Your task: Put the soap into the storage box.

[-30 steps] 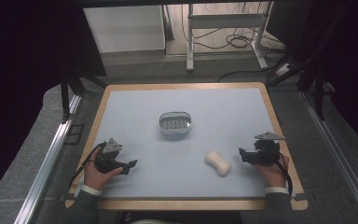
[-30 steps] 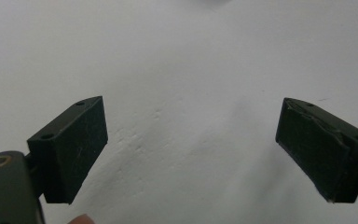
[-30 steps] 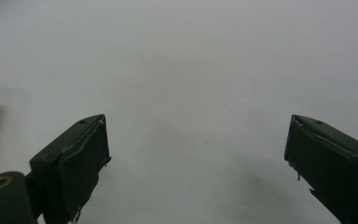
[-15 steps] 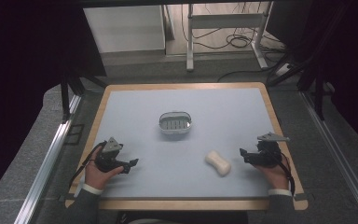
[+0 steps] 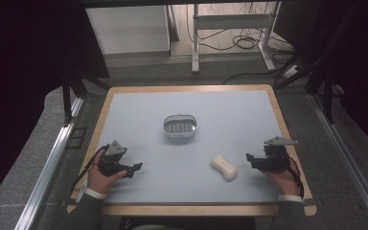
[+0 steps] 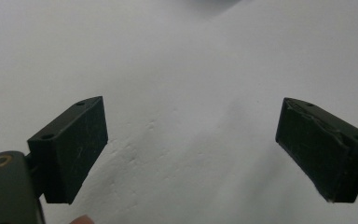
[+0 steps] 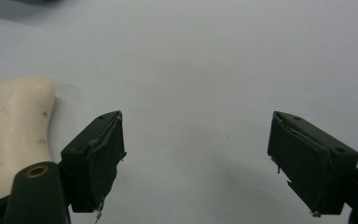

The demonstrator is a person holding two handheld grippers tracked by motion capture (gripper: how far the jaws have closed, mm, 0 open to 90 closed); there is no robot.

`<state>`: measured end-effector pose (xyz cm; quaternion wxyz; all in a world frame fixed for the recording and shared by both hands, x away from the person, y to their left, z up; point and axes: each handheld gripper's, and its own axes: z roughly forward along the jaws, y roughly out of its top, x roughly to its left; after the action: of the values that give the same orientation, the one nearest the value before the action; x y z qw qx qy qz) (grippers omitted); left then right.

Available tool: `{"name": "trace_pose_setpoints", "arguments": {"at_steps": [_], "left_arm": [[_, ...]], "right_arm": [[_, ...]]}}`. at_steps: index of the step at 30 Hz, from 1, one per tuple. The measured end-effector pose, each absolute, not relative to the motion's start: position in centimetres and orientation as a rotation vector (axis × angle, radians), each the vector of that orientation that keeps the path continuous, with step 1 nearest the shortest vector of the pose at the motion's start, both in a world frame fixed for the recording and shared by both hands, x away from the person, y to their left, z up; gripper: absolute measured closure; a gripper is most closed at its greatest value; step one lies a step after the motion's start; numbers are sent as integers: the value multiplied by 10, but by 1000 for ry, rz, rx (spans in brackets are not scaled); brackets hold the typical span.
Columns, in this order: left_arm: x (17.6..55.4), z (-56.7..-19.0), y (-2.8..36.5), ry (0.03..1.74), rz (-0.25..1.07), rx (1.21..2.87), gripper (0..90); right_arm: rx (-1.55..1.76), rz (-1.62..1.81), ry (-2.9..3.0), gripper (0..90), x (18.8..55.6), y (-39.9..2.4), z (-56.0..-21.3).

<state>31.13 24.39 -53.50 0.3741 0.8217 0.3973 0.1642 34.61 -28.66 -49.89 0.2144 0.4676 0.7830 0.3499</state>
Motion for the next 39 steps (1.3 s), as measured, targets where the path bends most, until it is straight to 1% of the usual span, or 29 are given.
{"name": "trace_pose_setpoints", "arguments": {"at_steps": [4, 6, 14, 23, 26, 35, 39], "left_arm": [[311, -535, 244, 1018, 414, 2103, 94], [311, -535, 244, 1022, 413, 2099, 94], [307, -533, 245, 1021, 404, 2085, 94], [308, -532, 248, 1024, 409, 2085, 95], [308, -532, 248, 1024, 408, 2088, 96], [308, -532, 247, 1016, 411, 2101, 97], [308, -532, 247, 1016, 411, 2106, 97]], "right_arm": [[1258, 969, 2192, 183, 344, -280, -494], [1273, 971, 2211, 203, 343, -278, -491], [1276, 949, 2288, 215, 344, -269, -491], [1207, 879, 2454, 241, 339, -240, -475], [1209, 876, 2488, 254, 340, -236, -474], [1214, 862, 2525, 257, 341, -228, -476], [1215, 831, 2556, 259, 342, -217, -476]]}}
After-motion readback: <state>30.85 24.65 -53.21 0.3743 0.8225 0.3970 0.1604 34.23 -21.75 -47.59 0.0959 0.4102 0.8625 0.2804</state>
